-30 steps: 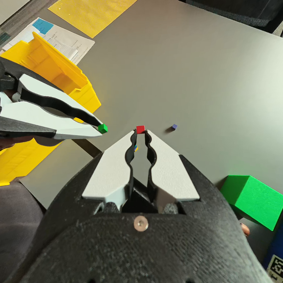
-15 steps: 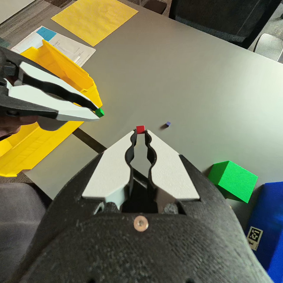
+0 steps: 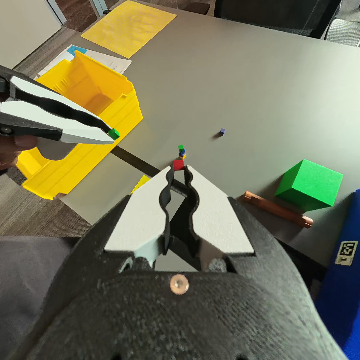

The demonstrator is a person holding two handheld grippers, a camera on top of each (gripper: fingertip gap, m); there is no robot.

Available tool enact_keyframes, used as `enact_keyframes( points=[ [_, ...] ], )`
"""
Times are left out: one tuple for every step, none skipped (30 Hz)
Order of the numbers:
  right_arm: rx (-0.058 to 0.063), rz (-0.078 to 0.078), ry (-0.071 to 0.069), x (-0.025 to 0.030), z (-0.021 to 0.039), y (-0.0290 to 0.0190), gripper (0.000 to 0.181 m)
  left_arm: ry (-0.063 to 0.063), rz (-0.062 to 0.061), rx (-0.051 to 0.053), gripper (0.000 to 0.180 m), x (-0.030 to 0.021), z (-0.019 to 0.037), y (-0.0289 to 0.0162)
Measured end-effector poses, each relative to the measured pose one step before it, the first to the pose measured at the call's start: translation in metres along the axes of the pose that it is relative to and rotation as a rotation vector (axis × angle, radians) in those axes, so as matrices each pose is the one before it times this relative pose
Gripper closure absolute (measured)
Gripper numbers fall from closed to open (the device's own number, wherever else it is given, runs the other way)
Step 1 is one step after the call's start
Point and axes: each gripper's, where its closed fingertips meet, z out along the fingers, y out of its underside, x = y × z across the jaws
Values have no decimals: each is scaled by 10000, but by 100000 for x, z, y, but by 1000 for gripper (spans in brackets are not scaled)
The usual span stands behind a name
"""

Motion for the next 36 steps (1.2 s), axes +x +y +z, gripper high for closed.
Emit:
enact_keyframes(
  points=[
    [-24, -25, 25, -25, -153, 107, 172, 35, -56, 41, 173, 39, 41, 9],
    [-33, -94, 68, 101, -123, 39, 172, 32, -37, 50, 173, -34, 90, -75],
    [-6, -96, 102, 187, -110, -75, 172, 14, 1, 34, 173, -129, 113, -127],
    [33, -46, 124, 284, -95, -154, 172, 20, 35, 25, 173, -178, 115, -182],
    [41, 21, 140, 340, -37, -147, 172, 25, 59, 36, 173, -217, 97, -239],
    [15, 102, 146, 358, 48, -2, 172, 11, 79, 28, 173, -299, 75, -238],
    [-15, 198, 108, 268, 154, 156, 172, 19, 59, -17, 173, -336, 72, -147],
    [-22, 240, 47, 125, 228, 192, 172, 87, 20, -24, 173, -258, 45, -123],
    [-10, 169, 46, 16, 247, 129, 172, 109, 25, 10, 173, -218, 29, -171],
    [6, 56, 97, -10, 215, 8, 172, 96, 51, 2, 173, -205, 61, -127],
    [-7, 1, 118, -56, 183, -45, 172, 112, 56, -26, 173, -158, 106, -62],
    [-42, 12, 94, -124, 178, -22, 172, 136, 43, -46, 173, -86, 128, -5],
    [-42, 28, 56, -212, 152, -41, 172, 147, 49, -61, 173, -35, 148, 38],
    [-15, 10, 33, -244, 151, -26, 172, 123, 75, -54, 173, -29, 149, 36],
    [-30, -29, 33, -206, 188, 108, 172, 89, 106, -24, 173, -51, 128, 29],
    [-102, -58, 34, -166, 262, 348, 172, 60, 113, 26, 173, -76, 104, -9],
    [-171, -63, 3, -188, 320, 533, 172, 45, 81, 63, 173, -75, 103, -29],
    [-180, -60, -65, -258, 380, 509, 172, 108, 19, 82, 173, 35, 119, -52],
    [-136, -85, -122, -282, 396, 322, 172, 154, -74, 83, 173, 123, 138, -78],
    [-87, -147, -133, -211, 438, 80, 172, 84, -136, 57, 173, 43, 156, -62],
    [-54, -200, -124, -111, 488, -65, 172, -18, -106, 26, 173, -80, 191, -20],
    [-42, -206, -139, -20, 572, -174, 172, -54, -37, 0, 173, -96, 267, 40],
    [-46, -184, -177, 10, 655, -186, 172, -74, -14, -36, 173, -106, 335, 95],
    [-45, -179, -204, 56, 747, -171, 172, -70, -15, -24, 173, -98, 373, 105],
    [-41, -190, -225, 82, 809, -142, 172, -87, -45, -35, 173, -102, 387, 124],
    [-52, -206, -256, 106, 882, -113, 172, -136, -82, -87, 173, -156, 360, 163],
    [-81, -233, -278, 129, 909, -55, 172, -153, -96, -110, 173, -143, 306, 132],
    [-95, -294, -274, 176, 887, -59, 172, -160, -106, -75, 173, -113, 200, 38],
    [-89, -403, -238, 237, 814, -66, 172, -165, -136, -21, 173, -84, 94, -53],
    [-104, -527, -185, 341, 759, 9, 172, -173, -172, 0, 173, -67, 21, -89],
    [-159, -599, -123, 494, 734, 219, 172, -203, -181, 21, 173, -94, -16, -132],
    [-205, -526, -89, 634, 703, 413, 172, -219, -157, 33, 173, -120, 15, -124],
    [-158, -319, -162, 562, 626, 444, 172, -232, -146, -3, 173, -162, 78, -28],
    [-8, -114, -313, 324, 474, 200, 172, -241, -166, -55, 173, -183, 143, 86],
    [118, -17, -416, 73, 327, -74, 172, -216, -194, -49, 173, -156, 145, 103],
    [130, -39, -426, -83, 239, -180, 172, -183, -239, 5, 173, -143, 121, 56]
  ],
)
